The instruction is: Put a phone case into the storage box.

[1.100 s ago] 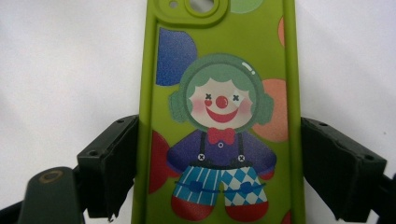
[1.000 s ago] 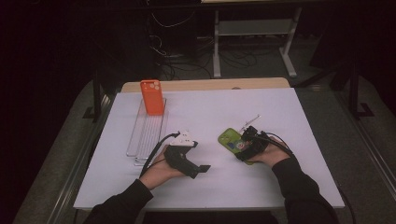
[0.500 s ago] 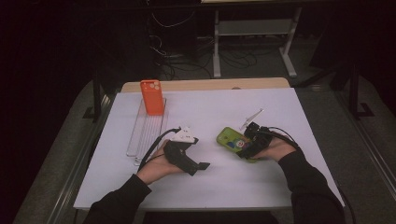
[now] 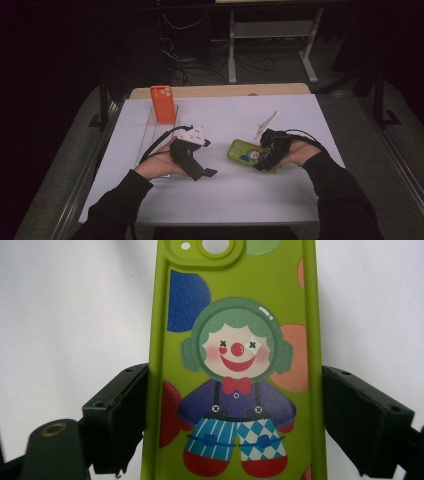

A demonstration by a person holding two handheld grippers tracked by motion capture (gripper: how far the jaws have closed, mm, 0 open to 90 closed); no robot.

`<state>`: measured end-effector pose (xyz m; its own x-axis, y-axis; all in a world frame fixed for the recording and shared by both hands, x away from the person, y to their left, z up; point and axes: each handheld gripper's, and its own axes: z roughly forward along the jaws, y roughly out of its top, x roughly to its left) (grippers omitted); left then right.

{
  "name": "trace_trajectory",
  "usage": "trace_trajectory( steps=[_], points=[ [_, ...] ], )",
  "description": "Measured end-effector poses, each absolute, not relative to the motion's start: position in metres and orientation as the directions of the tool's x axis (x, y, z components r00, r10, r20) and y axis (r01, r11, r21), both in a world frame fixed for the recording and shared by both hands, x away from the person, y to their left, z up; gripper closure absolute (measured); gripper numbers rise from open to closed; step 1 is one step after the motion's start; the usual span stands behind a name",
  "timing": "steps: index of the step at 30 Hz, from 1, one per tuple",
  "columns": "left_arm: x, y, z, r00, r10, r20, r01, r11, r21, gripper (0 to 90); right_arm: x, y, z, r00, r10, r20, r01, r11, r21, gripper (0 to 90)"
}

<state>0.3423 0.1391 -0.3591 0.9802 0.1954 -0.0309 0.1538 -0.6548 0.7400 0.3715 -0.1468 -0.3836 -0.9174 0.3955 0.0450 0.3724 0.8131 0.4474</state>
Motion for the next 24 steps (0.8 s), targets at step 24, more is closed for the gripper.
trace_trajectory(
  steps=[24],
  points=[
    [0.362,0.12,-0.368,0.997,0.048,-0.053,0.071,-0.722,0.688,0.0,0.358,-0.105,-0.363,-0.988,0.148,0.035,0.148,0.883,0.446,15.5]
  ],
)
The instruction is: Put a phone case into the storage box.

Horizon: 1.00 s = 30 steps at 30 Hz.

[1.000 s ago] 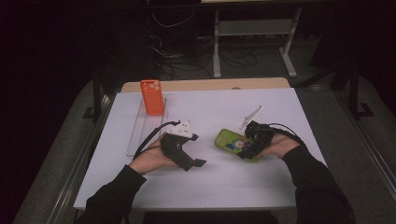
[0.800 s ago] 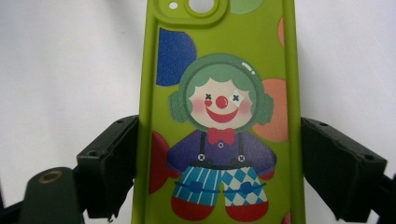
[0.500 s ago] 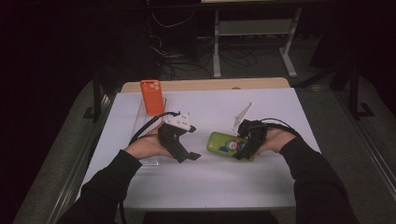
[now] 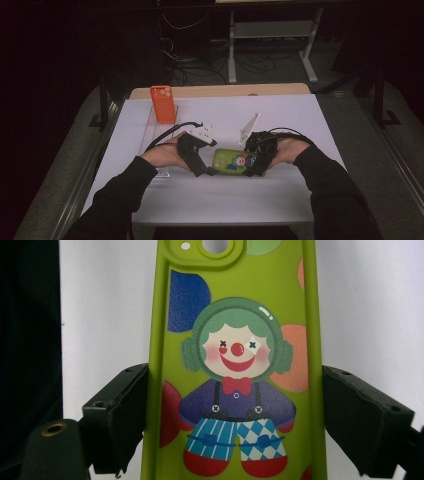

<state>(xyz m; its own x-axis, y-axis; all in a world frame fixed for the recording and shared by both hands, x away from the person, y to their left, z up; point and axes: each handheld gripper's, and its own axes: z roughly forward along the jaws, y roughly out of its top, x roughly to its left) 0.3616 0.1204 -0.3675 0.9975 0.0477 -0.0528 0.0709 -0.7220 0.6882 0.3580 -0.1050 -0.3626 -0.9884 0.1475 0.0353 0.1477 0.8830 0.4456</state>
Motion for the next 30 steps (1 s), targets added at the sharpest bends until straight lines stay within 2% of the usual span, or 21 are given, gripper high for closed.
trace_trajectory(
  steps=[16,30],
  points=[
    [0.353,0.108,-0.377,0.997,0.01,-0.082,0.062,-0.745,0.664,0.0,0.349,-0.091,-0.354,-0.998,0.061,0.009,0.058,0.879,0.473,15.4],
    [0.352,0.106,-0.378,0.996,-0.001,-0.085,0.056,-0.746,0.663,12.6,0.348,-0.084,-0.353,-0.999,0.049,0.013,0.049,0.878,0.476,15.4]
  ],
)
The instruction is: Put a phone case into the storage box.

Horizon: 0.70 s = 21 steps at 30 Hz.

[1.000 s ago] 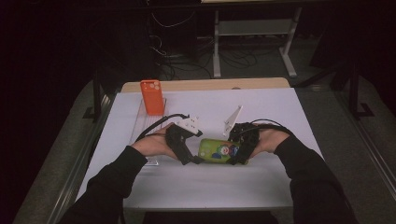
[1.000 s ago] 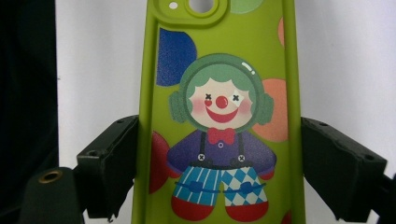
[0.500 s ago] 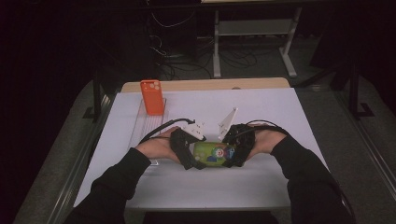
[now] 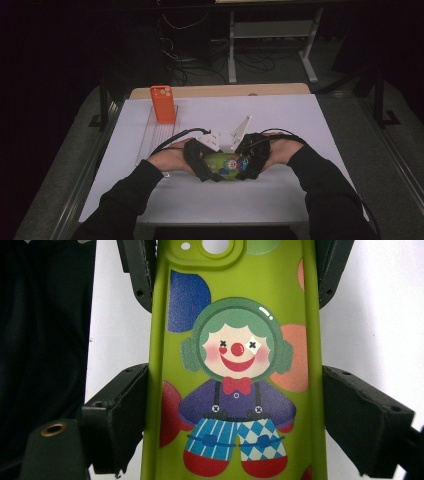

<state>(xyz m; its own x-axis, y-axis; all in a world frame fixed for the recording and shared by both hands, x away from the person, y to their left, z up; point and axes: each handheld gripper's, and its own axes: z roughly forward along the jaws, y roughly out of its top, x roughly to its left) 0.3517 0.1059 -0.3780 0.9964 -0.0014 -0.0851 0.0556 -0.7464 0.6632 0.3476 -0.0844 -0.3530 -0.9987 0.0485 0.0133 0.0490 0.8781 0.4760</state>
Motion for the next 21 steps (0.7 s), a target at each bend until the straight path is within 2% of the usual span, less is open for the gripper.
trace_trajectory(
  steps=[15,21],
  points=[
    [0.347,0.103,-0.378,0.994,-0.007,-0.105,0.061,-0.771,0.634,15.4,0.346,-0.086,-0.359,-0.999,0.025,0.039,0.041,0.872,0.488,14.5],
    [0.344,0.103,-0.381,0.995,0.04,-0.095,0.091,-0.775,0.626,15.5,0.347,-0.099,-0.362,-0.995,0.083,0.048,0.096,0.854,0.511,12.3]
  ],
)
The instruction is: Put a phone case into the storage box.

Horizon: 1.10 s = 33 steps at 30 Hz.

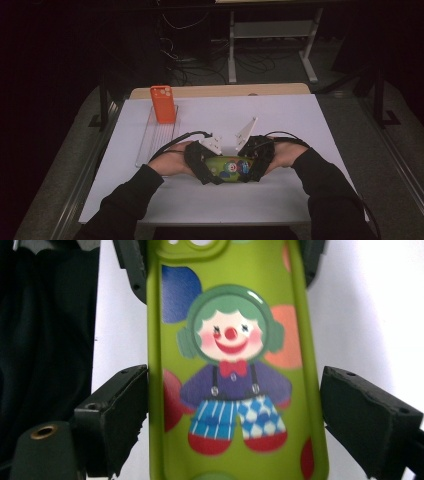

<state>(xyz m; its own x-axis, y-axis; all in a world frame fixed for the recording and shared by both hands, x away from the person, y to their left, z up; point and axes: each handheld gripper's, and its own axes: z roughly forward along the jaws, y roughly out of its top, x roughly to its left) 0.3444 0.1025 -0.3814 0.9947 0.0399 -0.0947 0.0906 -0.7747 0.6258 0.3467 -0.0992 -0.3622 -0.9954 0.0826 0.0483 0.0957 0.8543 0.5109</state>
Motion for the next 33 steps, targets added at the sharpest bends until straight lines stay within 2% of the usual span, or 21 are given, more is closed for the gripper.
trace_trajectory(
  steps=[4,7,14,17,22,25,33],
  points=[
    [0.344,0.101,-0.387,0.991,0.107,-0.075,0.13,-0.777,0.616,15.4,0.349,-0.114,-0.365,-0.987,0.155,0.05,0.157,0.82,0.551,9.6],
    [0.343,0.101,-0.39,0.98,0.181,-0.078,0.189,-0.757,0.626,15.4,0.349,-0.127,-0.366,-0.967,0.236,0.099,0.248,0.772,0.585,9.5],
    [0.342,0.104,-0.39,0.95,0.306,-0.068,0.28,-0.729,0.624,15.4,0.348,-0.152,-0.372,-0.904,0.42,0.079,0.361,0.65,0.668,9.4],
    [0.344,0.108,-0.389,0.927,0.37,-0.066,0.325,-0.703,0.632,15.4,0.342,-0.157,-0.374,-0.855,0.499,0.139,0.444,0.567,0.694,9.2],
    [0.347,0.115,-0.39,0.894,0.441,-0.073,0.385,-0.677,0.627,15.4,0.335,-0.168,-0.383,-0.793,0.584,0.175,0.494,0.449,0.744,7.5],
    [0.348,0.12,-0.39,0.89,0.449,-0.079,0.394,-0.671,0.628,15.4,0.329,-0.173,-0.388,-0.74,0.645,0.19,0.518,0.367,0.773,6.1],
    [0.35,0.124,-0.386,0.879,0.464,-0.108,0.416,-0.637,0.649,15.3,0.323,-0.169,-0.399,-0.72,0.678,0.147,0.503,0.364,0.784,5.6]
  ],
)
